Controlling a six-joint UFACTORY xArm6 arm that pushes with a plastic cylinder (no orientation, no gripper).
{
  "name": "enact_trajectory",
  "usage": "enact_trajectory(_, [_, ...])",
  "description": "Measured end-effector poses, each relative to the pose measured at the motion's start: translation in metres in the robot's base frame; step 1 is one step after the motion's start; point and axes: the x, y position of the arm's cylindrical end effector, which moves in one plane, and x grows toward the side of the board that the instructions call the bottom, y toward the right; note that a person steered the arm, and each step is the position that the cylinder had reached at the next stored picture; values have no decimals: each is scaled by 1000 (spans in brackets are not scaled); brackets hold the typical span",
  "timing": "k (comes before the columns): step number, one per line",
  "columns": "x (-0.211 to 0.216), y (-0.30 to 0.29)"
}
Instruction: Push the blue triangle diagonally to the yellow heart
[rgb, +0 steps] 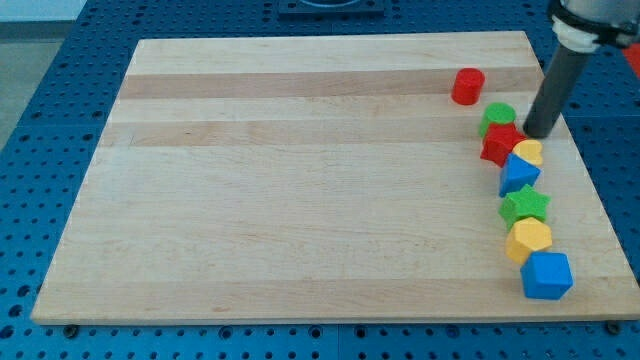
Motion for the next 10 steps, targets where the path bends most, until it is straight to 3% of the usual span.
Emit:
enact_trajectory(7, [49,12])
enact_trajectory(10, [80,-91])
